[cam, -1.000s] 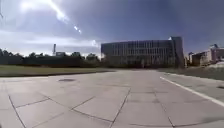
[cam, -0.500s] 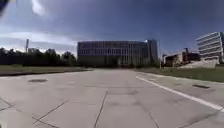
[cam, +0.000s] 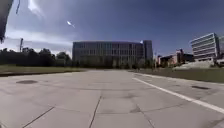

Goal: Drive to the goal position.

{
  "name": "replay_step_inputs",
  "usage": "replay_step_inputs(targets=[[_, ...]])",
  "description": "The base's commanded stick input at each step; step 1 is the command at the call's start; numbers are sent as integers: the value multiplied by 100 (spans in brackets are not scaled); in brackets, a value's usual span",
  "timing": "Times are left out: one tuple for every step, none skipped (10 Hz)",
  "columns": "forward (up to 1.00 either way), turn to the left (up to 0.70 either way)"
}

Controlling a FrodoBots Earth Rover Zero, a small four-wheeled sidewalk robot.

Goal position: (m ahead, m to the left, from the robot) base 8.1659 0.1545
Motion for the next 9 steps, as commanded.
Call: replay_step_inputs(targets=[[50, 50], [50, 34], [50, 13], [50, 0], [50, 0], [50, 0], [50, 0], [50, 0], [50, 0]])
